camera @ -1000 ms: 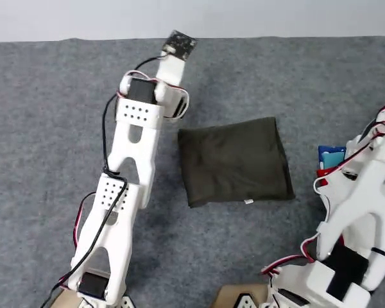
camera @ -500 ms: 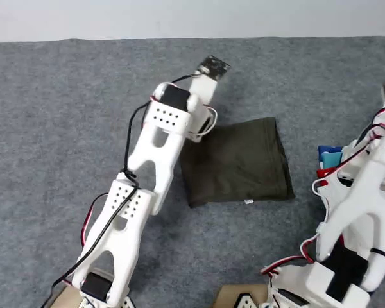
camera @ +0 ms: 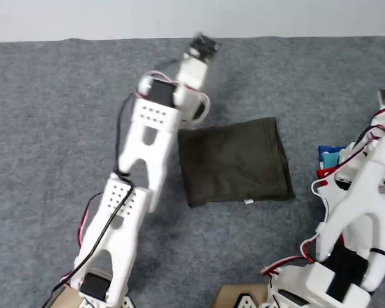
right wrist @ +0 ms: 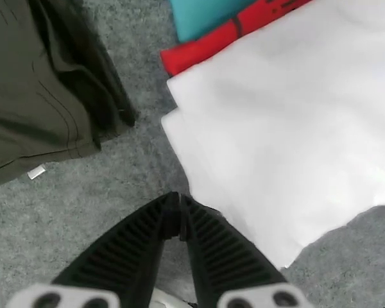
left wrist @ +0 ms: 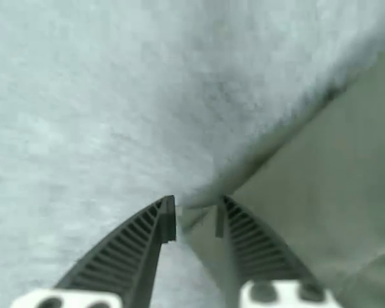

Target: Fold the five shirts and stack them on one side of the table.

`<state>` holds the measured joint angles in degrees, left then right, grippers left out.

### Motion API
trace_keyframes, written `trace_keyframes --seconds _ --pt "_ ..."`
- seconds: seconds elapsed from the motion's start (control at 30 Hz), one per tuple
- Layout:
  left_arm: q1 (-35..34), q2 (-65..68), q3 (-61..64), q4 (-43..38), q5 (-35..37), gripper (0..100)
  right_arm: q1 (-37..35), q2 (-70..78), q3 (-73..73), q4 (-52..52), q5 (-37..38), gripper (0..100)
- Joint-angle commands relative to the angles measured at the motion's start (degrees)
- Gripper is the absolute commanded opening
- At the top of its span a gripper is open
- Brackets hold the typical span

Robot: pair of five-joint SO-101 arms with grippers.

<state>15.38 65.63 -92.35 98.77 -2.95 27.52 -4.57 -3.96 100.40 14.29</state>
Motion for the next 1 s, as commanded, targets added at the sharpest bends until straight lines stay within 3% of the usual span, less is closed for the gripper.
trace_keyframes --seconds 0.0,0.33,0.53,0.77,0.97 --pt "-4.75 -8.00 -2.33 1.85 0.53 9 -6.99 -1.98 -0.35 0.40 -0.62 0.9" --pt "-23.12 -24.62 9.45 1.85 -3.08 9 -23.43 9.80 -0.53 -11.82 -0.97 1.6" --pt "-32.18 -35.25 29.32 1.85 -6.68 9 -24.92 18.07 -2.29 -13.93 -5.89 25.7" --pt "-36.75 -46.95 51.47 1.67 -11.08 9 -24.92 26.51 -9.23 -16.04 -5.27 26.6" --pt "-37.71 -50.81 57.45 1.67 -11.34 9 -25.98 36.00 -15.65 -17.45 -5.80 26.6"
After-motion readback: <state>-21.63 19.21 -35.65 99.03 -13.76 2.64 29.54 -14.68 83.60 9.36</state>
